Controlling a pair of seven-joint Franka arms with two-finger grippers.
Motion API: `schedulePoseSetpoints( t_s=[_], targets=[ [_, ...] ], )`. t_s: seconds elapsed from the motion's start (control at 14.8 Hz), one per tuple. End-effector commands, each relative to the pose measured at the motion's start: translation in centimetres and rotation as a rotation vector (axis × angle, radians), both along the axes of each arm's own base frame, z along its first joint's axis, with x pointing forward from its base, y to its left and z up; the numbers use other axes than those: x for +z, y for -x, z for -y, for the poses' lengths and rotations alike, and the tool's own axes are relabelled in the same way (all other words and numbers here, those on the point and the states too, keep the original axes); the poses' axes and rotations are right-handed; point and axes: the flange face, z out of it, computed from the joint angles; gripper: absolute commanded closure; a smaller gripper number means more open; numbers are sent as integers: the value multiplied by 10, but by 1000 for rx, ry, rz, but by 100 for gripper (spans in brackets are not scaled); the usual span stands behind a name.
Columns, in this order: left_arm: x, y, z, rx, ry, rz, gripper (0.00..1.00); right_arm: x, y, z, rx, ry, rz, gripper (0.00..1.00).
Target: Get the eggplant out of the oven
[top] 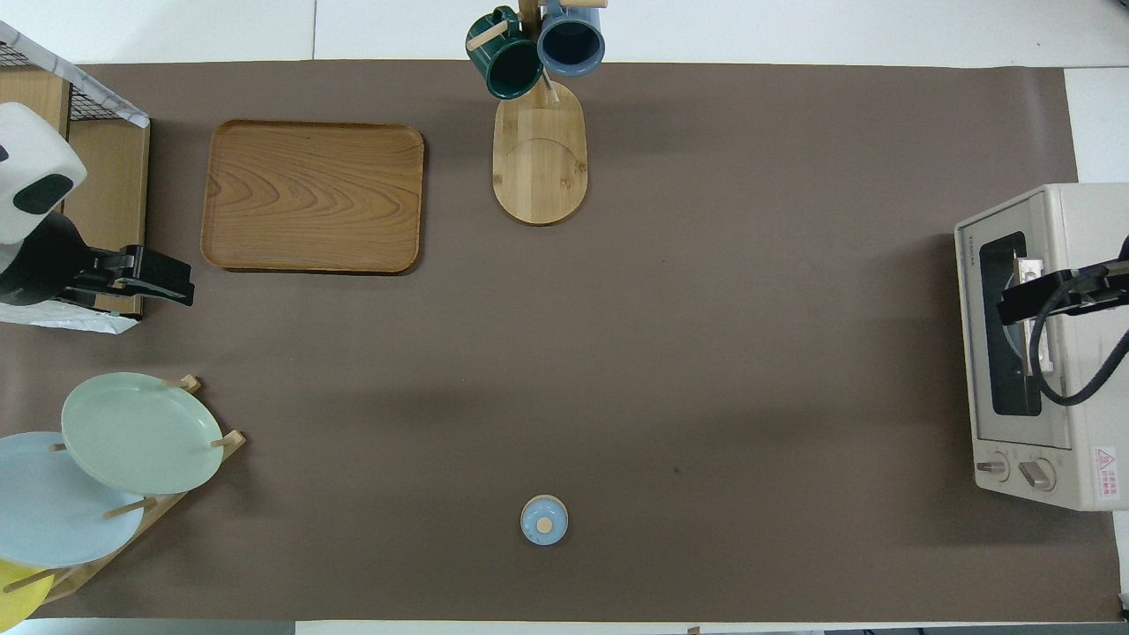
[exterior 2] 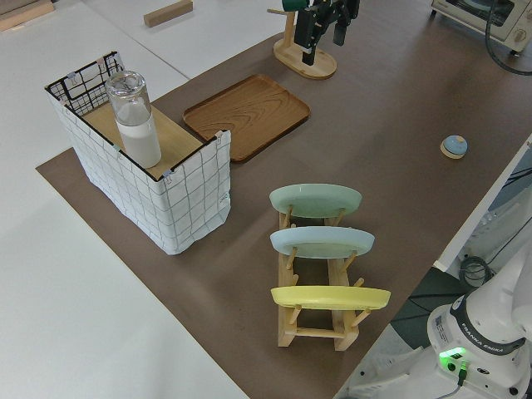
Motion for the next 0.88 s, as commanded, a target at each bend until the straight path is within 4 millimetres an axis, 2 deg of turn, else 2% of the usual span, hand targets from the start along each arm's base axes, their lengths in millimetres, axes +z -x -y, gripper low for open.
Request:
schedulePoseSetpoints(
  t_s=[0.0, 0.07, 0.2, 0.47, 0.61, 0.81],
  targets=[
    [2, 4, -3, 5, 11, 14, 0, -23, 7, 13, 127, -33, 61, 92],
    [2, 4, -3, 5, 11, 14, 0, -36, 13, 20, 160, -33, 86, 100],
    [2, 4, -3, 5, 11, 14, 0, -63, 21, 24, 150, -32, 95, 100],
    [2, 4, -3, 7, 11, 14, 0, -102, 5, 35, -3, 131, 47, 100],
    [2, 4, -3, 5, 11, 14, 0, -109, 1, 37, -20, 240, 36, 100],
    [2, 4, -3, 5, 11, 14, 0, -122, -4, 44, -14, 267, 34, 100]
  ],
)
